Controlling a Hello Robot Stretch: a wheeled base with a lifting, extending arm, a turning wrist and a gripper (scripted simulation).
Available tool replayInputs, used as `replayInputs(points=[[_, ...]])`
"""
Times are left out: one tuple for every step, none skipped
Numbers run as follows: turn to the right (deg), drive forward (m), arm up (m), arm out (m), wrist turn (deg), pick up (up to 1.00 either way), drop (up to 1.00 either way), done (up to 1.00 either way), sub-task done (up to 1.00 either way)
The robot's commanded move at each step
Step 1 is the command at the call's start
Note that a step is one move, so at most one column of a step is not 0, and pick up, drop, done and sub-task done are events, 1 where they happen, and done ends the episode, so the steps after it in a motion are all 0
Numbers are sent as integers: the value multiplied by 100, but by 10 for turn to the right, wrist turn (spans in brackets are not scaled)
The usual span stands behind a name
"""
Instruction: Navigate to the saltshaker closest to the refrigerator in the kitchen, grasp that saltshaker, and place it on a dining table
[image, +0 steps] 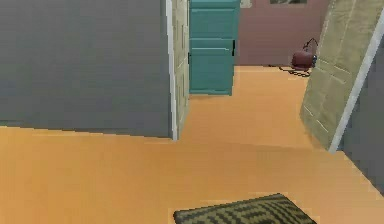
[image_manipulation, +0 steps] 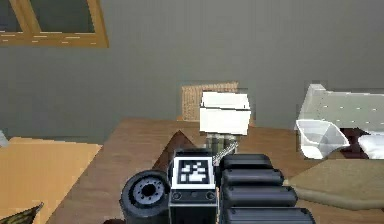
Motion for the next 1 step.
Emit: replayInputs(points=[[450,0,0,0,0,0,0,0,0]])
